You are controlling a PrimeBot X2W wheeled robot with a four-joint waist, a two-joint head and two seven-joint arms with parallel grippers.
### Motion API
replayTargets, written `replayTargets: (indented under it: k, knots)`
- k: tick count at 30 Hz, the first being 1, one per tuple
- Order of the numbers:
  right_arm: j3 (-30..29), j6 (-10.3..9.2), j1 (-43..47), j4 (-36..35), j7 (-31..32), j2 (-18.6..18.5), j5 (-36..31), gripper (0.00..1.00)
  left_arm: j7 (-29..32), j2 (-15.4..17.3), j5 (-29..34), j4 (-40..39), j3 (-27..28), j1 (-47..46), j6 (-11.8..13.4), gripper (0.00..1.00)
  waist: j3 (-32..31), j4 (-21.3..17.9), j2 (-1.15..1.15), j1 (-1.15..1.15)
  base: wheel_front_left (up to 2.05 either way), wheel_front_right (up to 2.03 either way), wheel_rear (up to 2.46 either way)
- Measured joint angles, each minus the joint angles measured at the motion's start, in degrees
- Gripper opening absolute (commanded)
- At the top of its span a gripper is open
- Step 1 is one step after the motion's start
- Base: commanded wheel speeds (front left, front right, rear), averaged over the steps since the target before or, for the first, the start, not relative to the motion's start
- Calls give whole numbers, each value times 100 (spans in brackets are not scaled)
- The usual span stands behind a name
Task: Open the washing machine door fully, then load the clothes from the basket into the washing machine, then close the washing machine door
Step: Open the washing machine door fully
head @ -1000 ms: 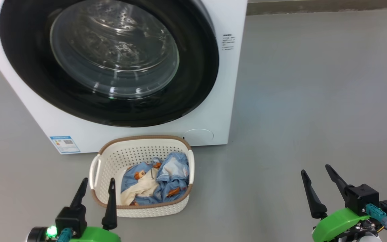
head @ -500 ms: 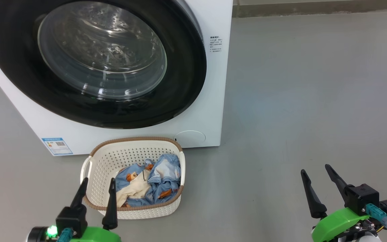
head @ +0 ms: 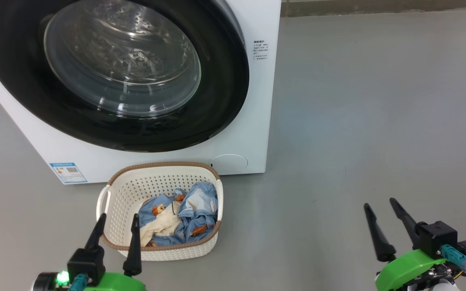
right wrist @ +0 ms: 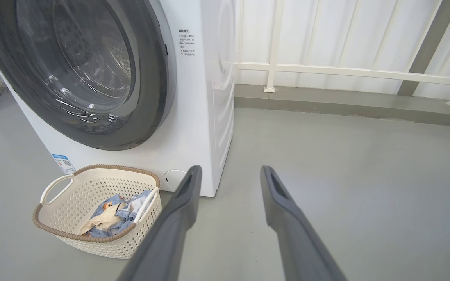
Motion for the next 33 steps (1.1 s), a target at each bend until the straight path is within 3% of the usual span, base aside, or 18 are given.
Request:
replayTargets:
  k: [19, 23, 33]
  knots:
    - [177, 0, -244, 136, -15, -135, 315, 0, 0, -1, 1, -57, -18, -7, 4, 100, 151, 47, 0, 0, 0, 0, 0]
    - [189, 0, -465, 248, 11, -145, 654, 0, 0, -1, 1, -88, -29, -94, 33, 100, 255, 68, 0, 0, 0, 0, 0]
    - [180, 0, -1311, 653, 827, 11, 3553, 0, -15, -5, 0, -193, -137, -396, 82, 100, 642, 152, 0, 0, 0, 0, 0]
